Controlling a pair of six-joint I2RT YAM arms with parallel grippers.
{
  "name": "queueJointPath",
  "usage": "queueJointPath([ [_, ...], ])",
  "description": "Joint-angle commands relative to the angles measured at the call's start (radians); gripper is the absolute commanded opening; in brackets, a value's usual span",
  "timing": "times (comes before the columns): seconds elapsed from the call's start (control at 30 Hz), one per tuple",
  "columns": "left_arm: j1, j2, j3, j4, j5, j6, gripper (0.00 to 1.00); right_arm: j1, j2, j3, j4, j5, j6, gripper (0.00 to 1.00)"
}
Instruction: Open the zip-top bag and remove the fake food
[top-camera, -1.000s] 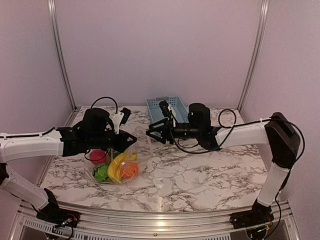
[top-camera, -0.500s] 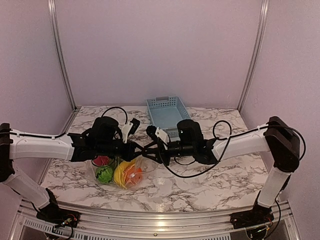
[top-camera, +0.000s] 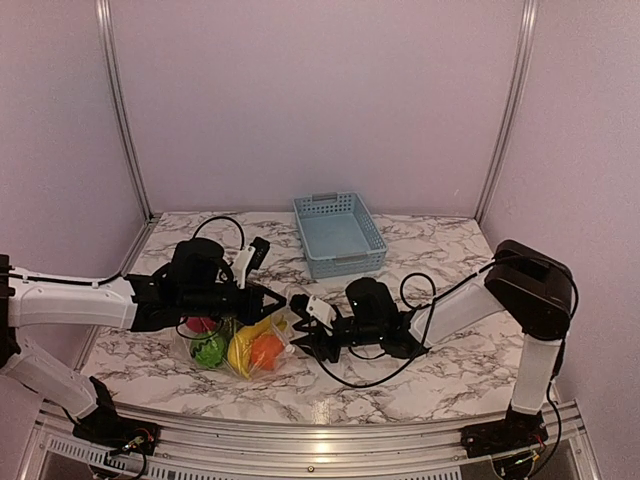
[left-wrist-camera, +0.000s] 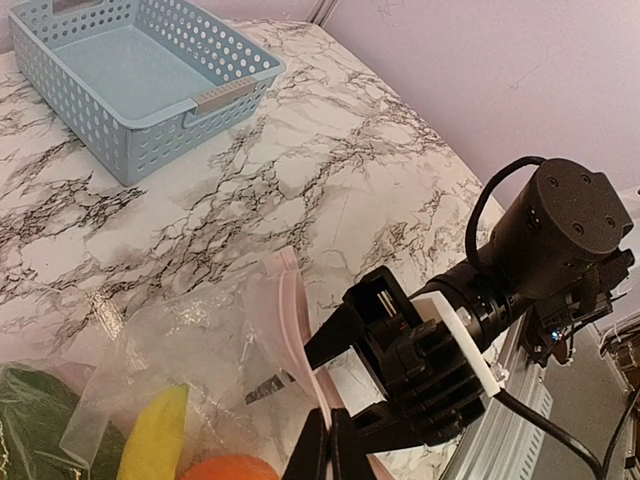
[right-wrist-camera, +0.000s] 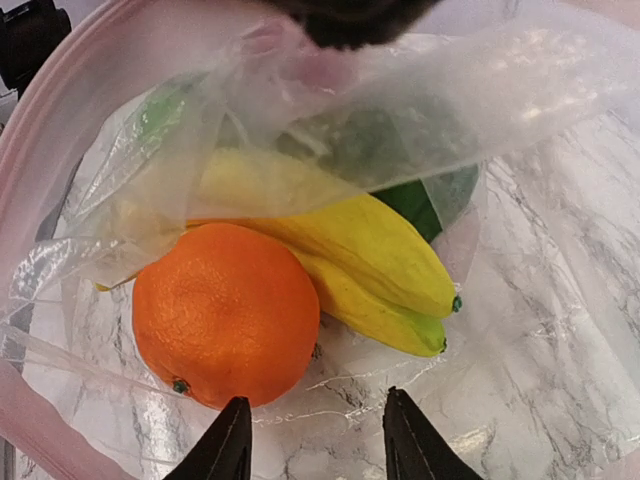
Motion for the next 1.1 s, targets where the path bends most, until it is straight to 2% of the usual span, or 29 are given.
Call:
queueJointPath([
  [0.0,0.003,-0.053,-0.04,0.04,-0.038,-0.01,0.0,0.008,0.028,-0.007,0.057,0.006,-0.029,0.47],
  [0.07,0.004,-0.066,-0.059,0.051,-0.043,-0.014,0.0,0.009,0.034,-0.005,0.055,-0.011,-0.034,0.5],
  [0.2,0.003,-0.059,-0.089,0.066,-0.031,-0.018,0.0,0.024,0.031,0.016,0.062,-0.044,-0.031,0.66],
  [0.3,0.003,-0.049,-0.103,0.087,-0.02,-0.024,0.0,0.04,0.052,0.054,0.047,-0.068,-0.032,0.73],
  [0.4,0.004,-0.045,-0.112,0.106,-0.014,-0.027,0.0,0.054,0.083,0.087,0.04,-0.082,-0.023,0.73],
  [0.63,0.001,-0.028,-0.123,0.141,0.025,-0.015,0.0,0.066,0.13,0.133,0.061,-0.097,0.033,0.67],
  [0.87,-0.003,-0.027,-0.145,0.167,0.033,-0.008,0.0,0.079,0.121,0.117,0.126,-0.124,0.114,0.71],
  [1.07,-0.002,-0.031,-0.158,0.198,0.033,-0.016,0.0,0.111,0.151,0.154,0.12,-0.105,0.116,0.71],
])
